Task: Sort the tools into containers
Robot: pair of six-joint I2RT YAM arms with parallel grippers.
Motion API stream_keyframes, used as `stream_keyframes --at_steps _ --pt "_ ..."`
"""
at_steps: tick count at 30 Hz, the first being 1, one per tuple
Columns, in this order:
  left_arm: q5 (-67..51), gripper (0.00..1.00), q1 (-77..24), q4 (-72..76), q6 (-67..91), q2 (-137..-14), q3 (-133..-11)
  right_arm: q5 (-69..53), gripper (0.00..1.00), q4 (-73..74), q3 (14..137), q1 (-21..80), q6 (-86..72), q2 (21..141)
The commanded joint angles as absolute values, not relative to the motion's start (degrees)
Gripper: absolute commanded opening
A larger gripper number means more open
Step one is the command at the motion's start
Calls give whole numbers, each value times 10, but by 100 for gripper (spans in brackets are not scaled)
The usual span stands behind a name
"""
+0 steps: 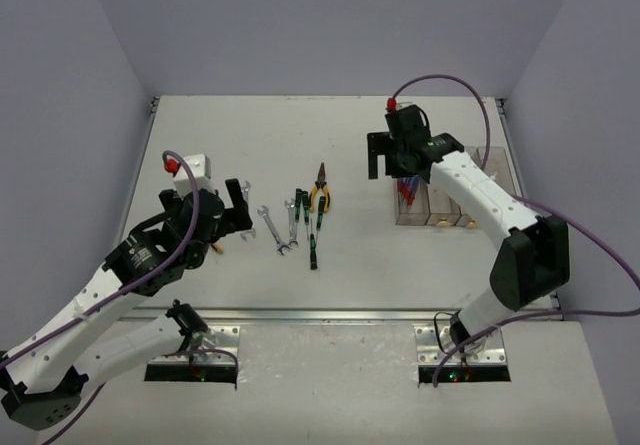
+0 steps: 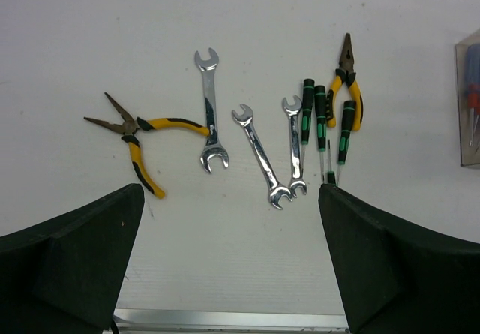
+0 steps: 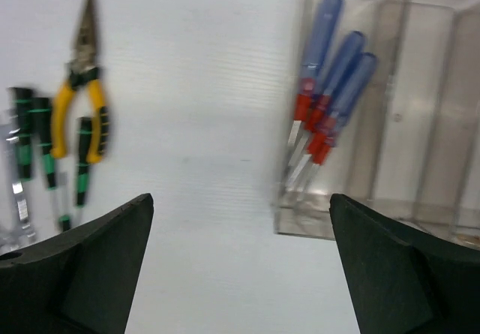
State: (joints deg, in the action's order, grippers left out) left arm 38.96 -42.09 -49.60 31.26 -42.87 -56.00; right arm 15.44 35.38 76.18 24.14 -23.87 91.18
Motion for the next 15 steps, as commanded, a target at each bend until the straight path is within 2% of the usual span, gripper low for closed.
stream_keyframes --at_steps 1,4,8,10,12,15 --pt "440 100 -424 -459 349 -418 -523 57 99 283 733 269 -318 916" --pt "461 100 -424 -471 355 -421 -529 -20 98 254 736 272 -354 947" --pt "461 100 -424 -463 359 -408 -519 39 91 271 779 322 -386 1004" --pt "460 100 -424 -461 358 -404 -515 56 81 272 793 347 -404 1030" --pt "456 100 -423 -457 354 -404 -513 74 76 276 806 386 -414 1054" --pt "449 100 -421 -452 348 -410 -511 129 75 315 845 439 -411 1098"
